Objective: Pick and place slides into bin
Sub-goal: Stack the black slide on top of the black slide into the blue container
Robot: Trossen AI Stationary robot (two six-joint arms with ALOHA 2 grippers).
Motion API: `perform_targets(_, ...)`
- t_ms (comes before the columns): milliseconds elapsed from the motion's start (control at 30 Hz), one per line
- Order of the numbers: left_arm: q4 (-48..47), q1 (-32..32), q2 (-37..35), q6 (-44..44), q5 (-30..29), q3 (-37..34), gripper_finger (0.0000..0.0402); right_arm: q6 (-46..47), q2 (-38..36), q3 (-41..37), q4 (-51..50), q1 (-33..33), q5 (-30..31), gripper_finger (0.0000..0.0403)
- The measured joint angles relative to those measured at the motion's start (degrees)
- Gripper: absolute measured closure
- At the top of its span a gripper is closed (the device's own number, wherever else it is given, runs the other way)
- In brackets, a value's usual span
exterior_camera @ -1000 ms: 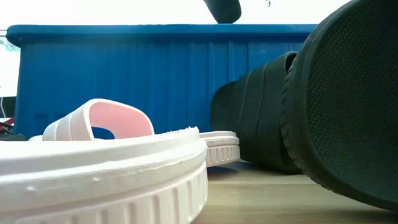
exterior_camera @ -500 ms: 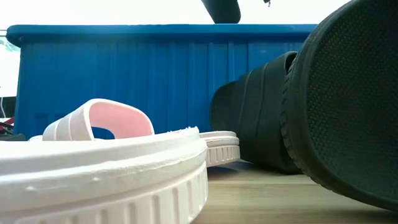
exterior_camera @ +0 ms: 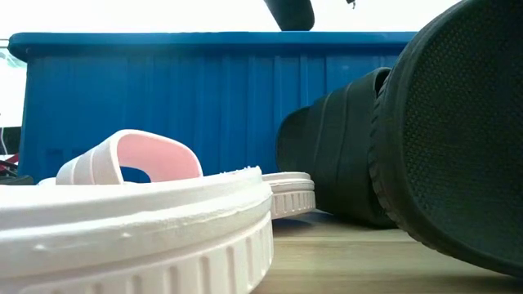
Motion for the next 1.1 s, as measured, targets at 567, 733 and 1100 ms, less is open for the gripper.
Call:
perform_targets(567, 3.34, -0.05, 0.0, -0.25, 1.11, -0.11, 0.027, 0.13, -0.03, 0.0, -0.43, -0.02, 3.65, 0.0344)
perform_targets(733, 3.26, -0.07, 0.0, -2.12, 1.09, -0.02, 0.0208, 0.15, -0.05, 0.0, 0.04, -0.01, 3.6, 0.0344)
perform_targets(1100, 3.7, -3.3, -1.84, -13.8, -0.46, 2.15, 0.0142, 3.08, -0.07, 0.0, 0.07, -0.77, 3.43, 0.0345)
